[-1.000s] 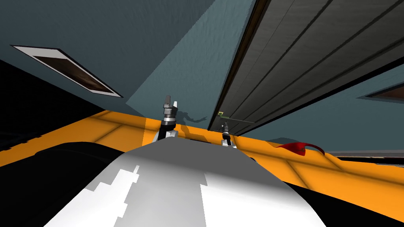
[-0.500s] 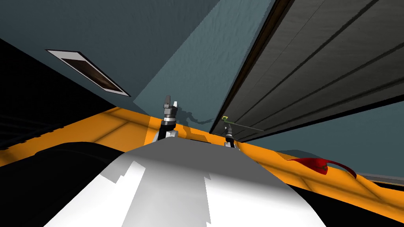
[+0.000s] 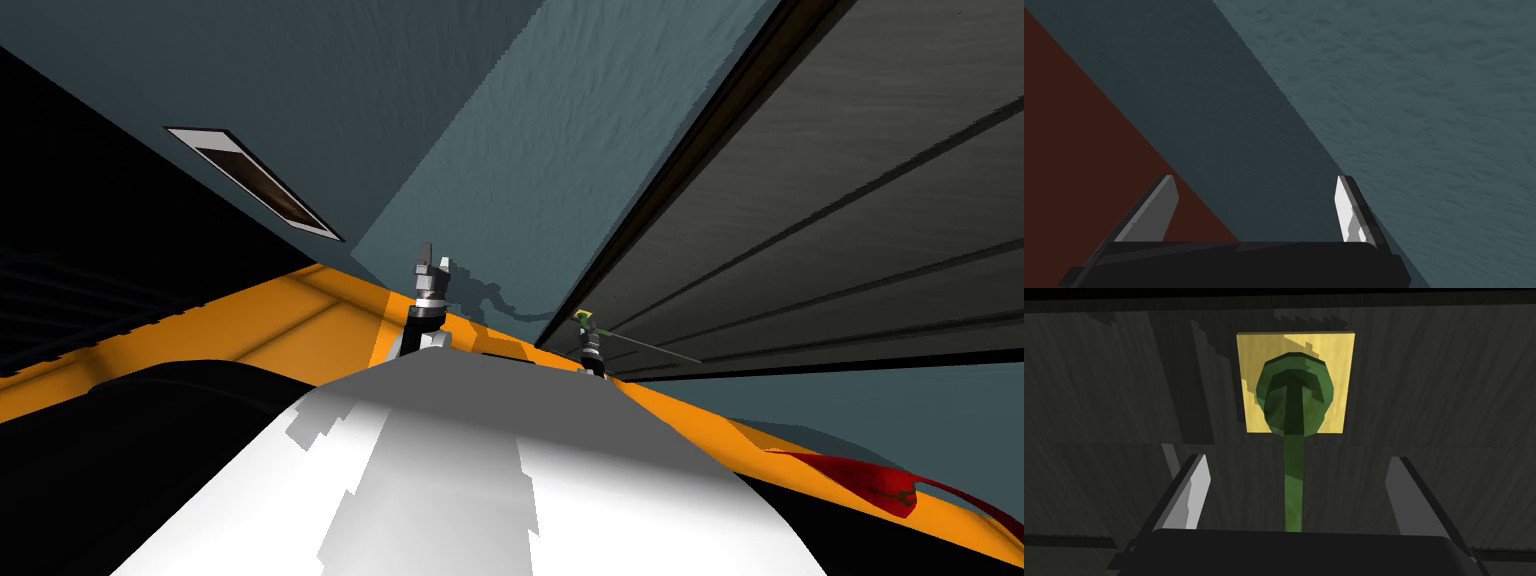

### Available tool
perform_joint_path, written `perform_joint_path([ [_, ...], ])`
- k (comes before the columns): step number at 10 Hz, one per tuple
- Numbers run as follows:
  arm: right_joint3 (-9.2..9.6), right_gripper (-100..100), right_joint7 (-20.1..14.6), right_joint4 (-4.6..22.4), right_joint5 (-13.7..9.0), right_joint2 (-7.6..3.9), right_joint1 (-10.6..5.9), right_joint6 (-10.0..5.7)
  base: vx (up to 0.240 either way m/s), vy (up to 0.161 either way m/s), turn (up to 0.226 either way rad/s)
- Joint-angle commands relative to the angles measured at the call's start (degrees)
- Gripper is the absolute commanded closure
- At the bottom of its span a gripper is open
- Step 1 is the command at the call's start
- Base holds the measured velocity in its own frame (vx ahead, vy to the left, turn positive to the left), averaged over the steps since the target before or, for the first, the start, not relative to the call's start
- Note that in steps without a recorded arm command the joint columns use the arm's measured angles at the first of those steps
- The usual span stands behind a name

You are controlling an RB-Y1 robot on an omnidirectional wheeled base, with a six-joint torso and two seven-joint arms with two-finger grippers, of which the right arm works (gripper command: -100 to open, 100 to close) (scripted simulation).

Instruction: Pull the door open

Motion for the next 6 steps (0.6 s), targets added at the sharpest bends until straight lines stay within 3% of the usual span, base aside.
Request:
perform_joint_path([
  [1,0.0,-100,0.0,0.0,0.0,0.0,0.0,0.0,0.048,-0.007,0.004],
  [2,0.0,100,0.0,0.0,0.0,0.0,0.0,0.0,-0.007,0.0,-0.002],
  [6,0.0,100,0.0,0.0,0.0,0.0,0.0,0.0,-0.009,0.0,0.003],
])
